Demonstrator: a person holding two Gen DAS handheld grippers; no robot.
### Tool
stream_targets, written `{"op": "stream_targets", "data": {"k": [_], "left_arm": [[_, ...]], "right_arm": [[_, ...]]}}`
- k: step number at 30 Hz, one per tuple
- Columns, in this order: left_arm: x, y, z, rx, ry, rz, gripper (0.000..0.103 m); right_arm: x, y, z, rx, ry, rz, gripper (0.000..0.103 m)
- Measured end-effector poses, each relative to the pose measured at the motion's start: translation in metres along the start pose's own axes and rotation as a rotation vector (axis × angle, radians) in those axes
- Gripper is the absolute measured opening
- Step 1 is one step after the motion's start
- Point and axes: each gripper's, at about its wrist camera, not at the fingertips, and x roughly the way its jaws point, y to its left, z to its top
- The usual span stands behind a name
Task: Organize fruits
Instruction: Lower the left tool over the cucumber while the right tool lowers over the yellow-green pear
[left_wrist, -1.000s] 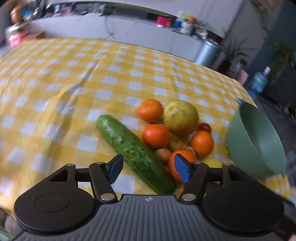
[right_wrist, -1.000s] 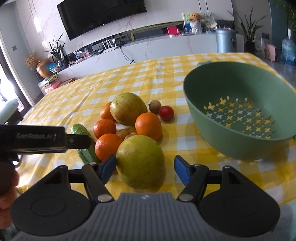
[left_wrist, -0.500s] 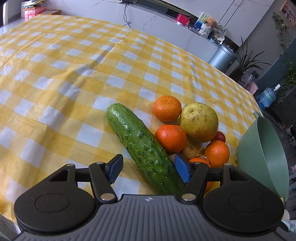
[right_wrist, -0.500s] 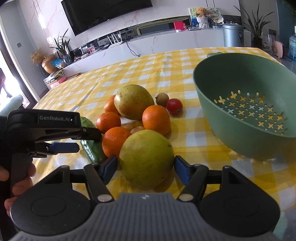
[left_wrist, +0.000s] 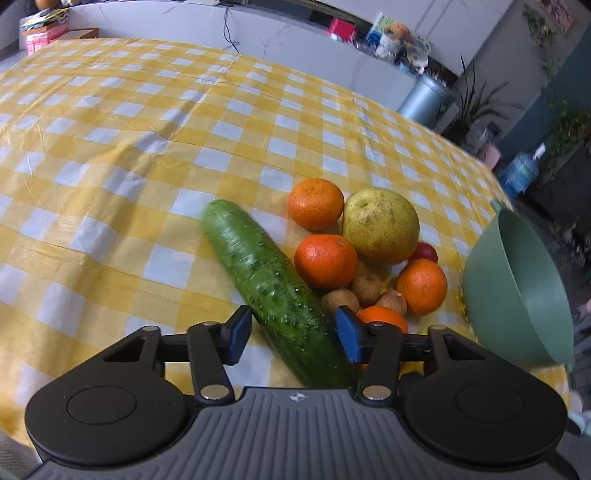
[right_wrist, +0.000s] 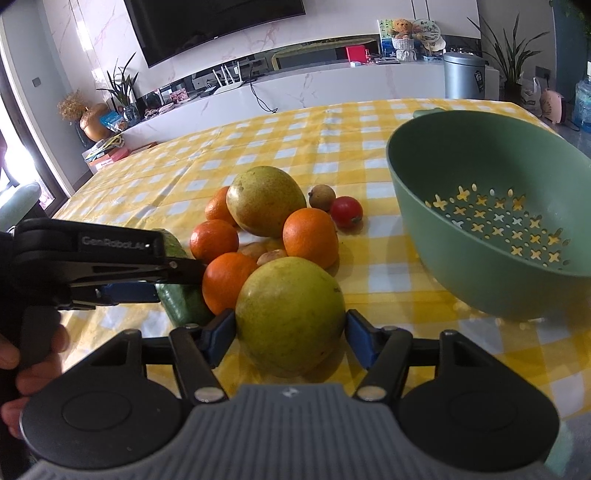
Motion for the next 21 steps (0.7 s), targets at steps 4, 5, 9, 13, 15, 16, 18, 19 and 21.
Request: {"op": "stream_targets", "data": {"k": [4,5,9,13,15,16,18,19,21], "left_arm": [[-0.014,-0.002,-0.002,0.075,0.041,0.033,0.039],[-0.019,-0.004,-0.002,0.098,0.048,0.046,0.036],[-0.03,-0.01,-0.006,0.183,0.087,0.088,0.027],[-0.024,-0.006,-0.01,0.189,0.068,0.121,0.04],[-0.021,-0.004,-0.009,0.184,0.058,0.124,0.044],[-0.02,-0.003,-0.009,0.184,0.054,0.129,0.047],[-0.017,-0.002,-0.008,0.179,0.043,0.138,0.051],[-0.016,-0.001,-0.008,0.173,0.033,0.144,0.056],[-0.014,0.0,-0.006,0.163,0.002,0.159,0.066]], "right_arm": [[-0.002,-0.003,0.0,0.023,0.01,0.006,0.062],[-0.002,-0.003,0.0,0.026,0.013,0.006,0.062],[-0.006,-0.003,-0.002,0.034,0.022,-0.002,0.062],[-0.005,0.0,-0.003,0.009,0.02,-0.013,0.062],[-0.005,0.001,-0.003,0.002,0.018,-0.015,0.062],[-0.005,0.0,-0.003,0.003,0.017,-0.014,0.062],[-0.005,-0.001,-0.002,0.01,0.017,-0.012,0.063],[-0.005,-0.001,-0.002,0.016,0.016,-0.011,0.063],[-0.005,-0.003,-0.001,0.026,0.005,-0.002,0.064]]}}
